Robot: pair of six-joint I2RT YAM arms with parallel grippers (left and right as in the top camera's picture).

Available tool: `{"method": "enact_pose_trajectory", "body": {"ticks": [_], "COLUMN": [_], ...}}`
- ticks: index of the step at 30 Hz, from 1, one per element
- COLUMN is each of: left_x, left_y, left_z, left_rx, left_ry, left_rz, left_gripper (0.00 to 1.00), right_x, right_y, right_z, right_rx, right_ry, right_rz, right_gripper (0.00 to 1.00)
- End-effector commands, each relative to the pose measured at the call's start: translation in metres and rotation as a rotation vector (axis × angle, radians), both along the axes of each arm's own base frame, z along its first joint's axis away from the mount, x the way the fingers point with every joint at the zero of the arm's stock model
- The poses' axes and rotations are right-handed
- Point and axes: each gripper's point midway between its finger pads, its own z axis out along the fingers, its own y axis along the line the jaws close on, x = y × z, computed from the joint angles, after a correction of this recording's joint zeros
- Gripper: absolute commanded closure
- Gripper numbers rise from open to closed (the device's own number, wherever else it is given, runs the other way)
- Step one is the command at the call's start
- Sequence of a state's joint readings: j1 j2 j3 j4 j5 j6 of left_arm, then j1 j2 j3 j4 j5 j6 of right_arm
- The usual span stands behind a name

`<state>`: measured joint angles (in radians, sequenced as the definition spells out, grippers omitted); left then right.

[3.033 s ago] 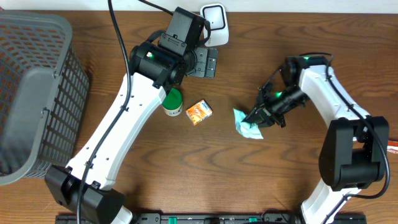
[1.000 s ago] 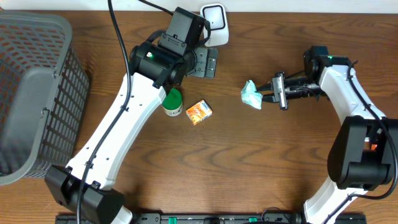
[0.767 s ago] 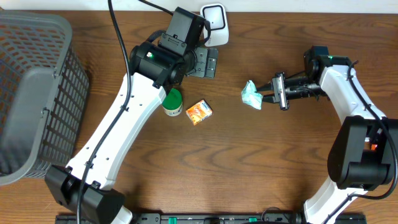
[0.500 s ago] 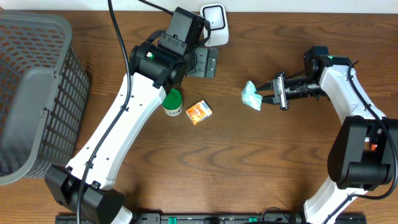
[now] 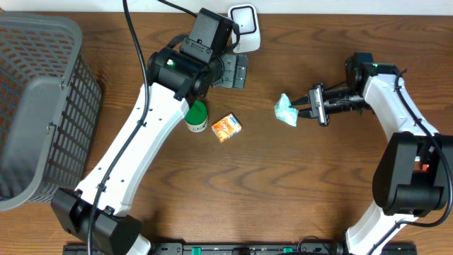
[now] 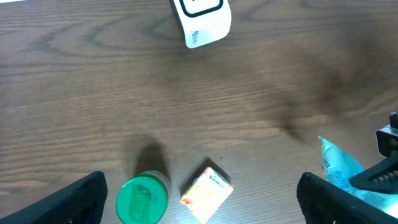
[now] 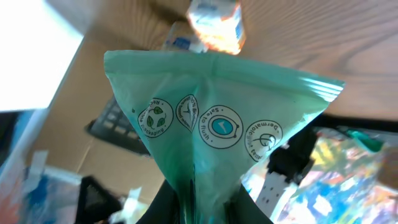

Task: Scan the item barcode
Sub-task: 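Raise the green wipes pack up toward the scanner with right gripper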

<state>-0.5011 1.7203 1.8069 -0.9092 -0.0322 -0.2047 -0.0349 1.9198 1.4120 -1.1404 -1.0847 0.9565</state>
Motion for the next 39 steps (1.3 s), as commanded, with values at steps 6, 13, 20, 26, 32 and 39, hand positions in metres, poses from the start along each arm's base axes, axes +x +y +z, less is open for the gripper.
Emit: {"method": "enact_pose_trajectory", "body": {"ticks": [6, 13, 20, 26, 32, 39], "left_x": [0.002, 0.001, 0.001, 0.002, 0.002, 0.002], "left_y": [0.002, 0.002, 0.002, 0.002, 0.002, 0.002], "left_z": [0.001, 0.001, 0.001, 0.001, 0.001, 0.001], "left_rx": [0.013, 0.012, 0.012, 0.013, 0.013, 0.013], "left_ry": [-0.009, -0.009, -0.009, -0.009, -0.009, -0.009], "left_rz": [-0.006, -0.006, -0.006, -0.006, -0.006, -0.006], "left_gripper": [0.02, 0.02, 0.02, 0.02, 0.02, 0.02], "right_x": [0.024, 0.044, 0.056, 0.051, 0.05, 0.059], "right_y": [0.008, 0.02, 0.014, 0.015, 0.015, 0.012], "right_z": [0.017, 0.092, 0.087, 0.094, 0.092, 0.057], "right_rx": [0.053, 0.404, 0.303, 0.313, 0.264, 0.069], "right_ry": [-0.431, -1.141, -1.412, -1.704, -1.959, -2.008], "right_rz": [0.136, 0.251, 0.319, 0.387, 0.458, 0.59], "right_gripper": [0.99, 0.99, 0.99, 0.99, 0.99, 0.99]}}
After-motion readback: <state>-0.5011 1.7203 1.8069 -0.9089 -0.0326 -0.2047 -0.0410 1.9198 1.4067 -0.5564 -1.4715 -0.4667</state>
